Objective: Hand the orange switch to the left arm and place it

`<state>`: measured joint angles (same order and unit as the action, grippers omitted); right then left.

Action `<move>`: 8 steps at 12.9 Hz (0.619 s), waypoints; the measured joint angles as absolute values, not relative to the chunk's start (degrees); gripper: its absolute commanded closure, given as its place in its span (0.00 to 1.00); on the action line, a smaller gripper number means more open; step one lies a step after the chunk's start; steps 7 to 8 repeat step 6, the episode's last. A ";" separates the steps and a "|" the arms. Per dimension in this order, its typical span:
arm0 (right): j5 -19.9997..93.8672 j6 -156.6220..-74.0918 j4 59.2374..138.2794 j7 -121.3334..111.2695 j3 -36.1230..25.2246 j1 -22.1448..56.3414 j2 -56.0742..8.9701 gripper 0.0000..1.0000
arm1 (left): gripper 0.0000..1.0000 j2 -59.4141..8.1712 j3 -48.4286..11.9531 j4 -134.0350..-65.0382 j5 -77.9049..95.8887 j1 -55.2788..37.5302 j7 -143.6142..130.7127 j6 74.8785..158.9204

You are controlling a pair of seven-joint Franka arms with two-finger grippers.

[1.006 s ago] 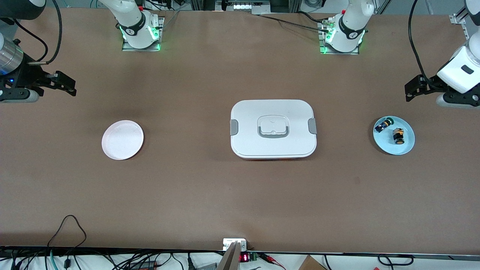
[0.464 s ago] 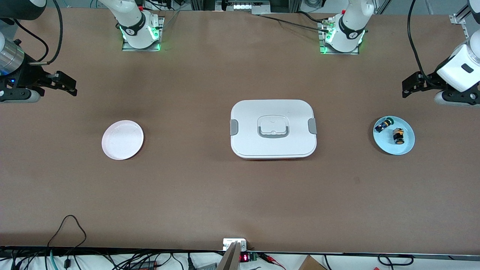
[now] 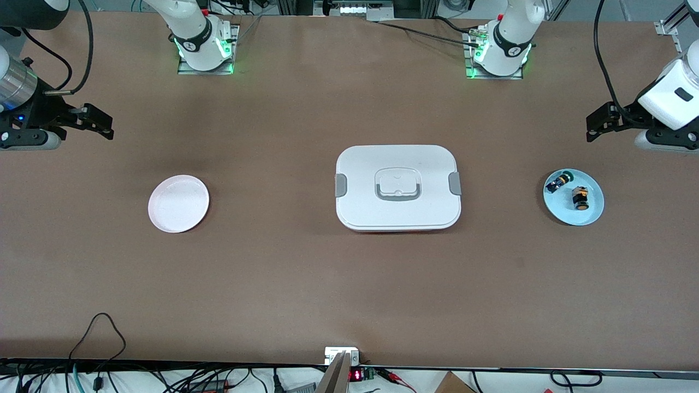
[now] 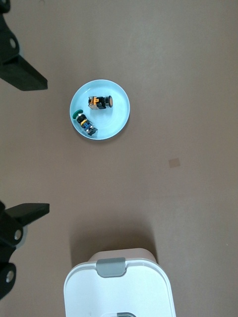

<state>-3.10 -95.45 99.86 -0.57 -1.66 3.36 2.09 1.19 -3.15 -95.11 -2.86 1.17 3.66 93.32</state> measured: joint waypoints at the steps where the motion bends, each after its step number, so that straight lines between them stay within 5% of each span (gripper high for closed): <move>1: -3.10 -95.45 99.86 -0.58 -1.59 3.39 2.08 0.00 | 0.00 1.00 -3.15 -95.15 -2.86 1.17 3.68 93.83; 8: -3.10 -95.42 99.86 -0.58 -1.50 3.49 2.04 0.00 | 0.00 0.51 -3.15 -95.09 -2.81 1.17 3.69 94.88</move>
